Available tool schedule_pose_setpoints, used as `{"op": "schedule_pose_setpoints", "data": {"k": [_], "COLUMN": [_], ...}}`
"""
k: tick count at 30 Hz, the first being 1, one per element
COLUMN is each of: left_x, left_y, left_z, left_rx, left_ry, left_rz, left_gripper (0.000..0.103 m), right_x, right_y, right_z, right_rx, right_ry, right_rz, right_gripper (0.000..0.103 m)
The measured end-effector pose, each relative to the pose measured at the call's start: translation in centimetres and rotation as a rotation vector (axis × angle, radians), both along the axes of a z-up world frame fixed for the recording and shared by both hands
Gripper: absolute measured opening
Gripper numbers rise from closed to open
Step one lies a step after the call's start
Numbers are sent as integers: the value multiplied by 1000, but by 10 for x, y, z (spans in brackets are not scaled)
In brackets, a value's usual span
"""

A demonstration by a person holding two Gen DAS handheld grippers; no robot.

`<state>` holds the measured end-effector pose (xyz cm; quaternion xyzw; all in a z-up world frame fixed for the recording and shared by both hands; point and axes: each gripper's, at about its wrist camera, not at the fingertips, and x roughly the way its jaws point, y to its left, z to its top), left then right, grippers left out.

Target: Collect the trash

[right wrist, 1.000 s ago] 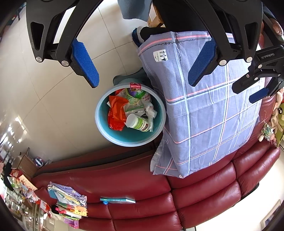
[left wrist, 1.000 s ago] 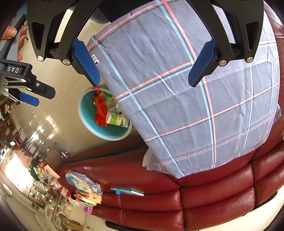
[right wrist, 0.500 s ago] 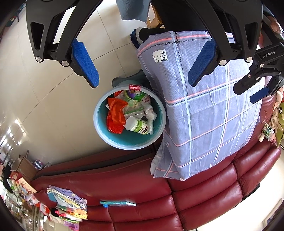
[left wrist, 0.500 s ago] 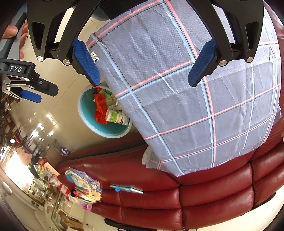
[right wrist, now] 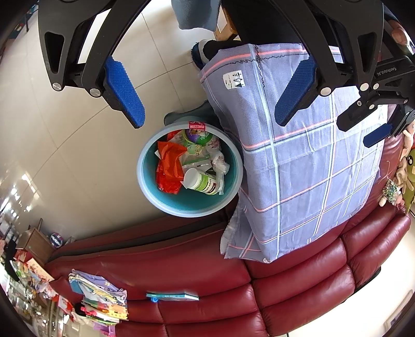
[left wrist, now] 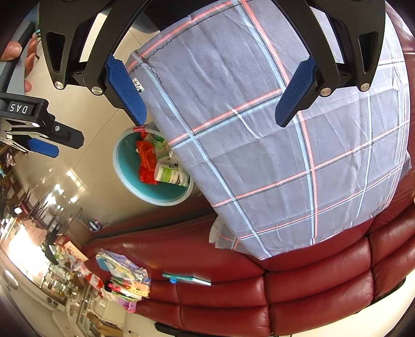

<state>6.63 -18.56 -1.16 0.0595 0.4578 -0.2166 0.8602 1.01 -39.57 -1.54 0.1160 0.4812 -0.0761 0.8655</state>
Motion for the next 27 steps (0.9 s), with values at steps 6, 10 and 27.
{"op": "schedule_pose_setpoints", "data": {"k": [6, 10, 27], "left_x": [1, 1, 1], "left_y": [0, 0, -2], "left_z": [-1, -2, -6], "left_rx": [3, 9, 22], "left_ry": [1, 1, 12], "left_rz": [4, 6, 5], "left_gripper": [99, 99, 99], "right_x": [0, 0, 0], "right_y": [-1, -2, -4], "right_z": [2, 2, -1], "right_rx": [-5, -12, -24], "right_ry": [-2, 0, 7], "right_rz": [-1, -3, -10], "right_gripper": [96, 96, 96]}}
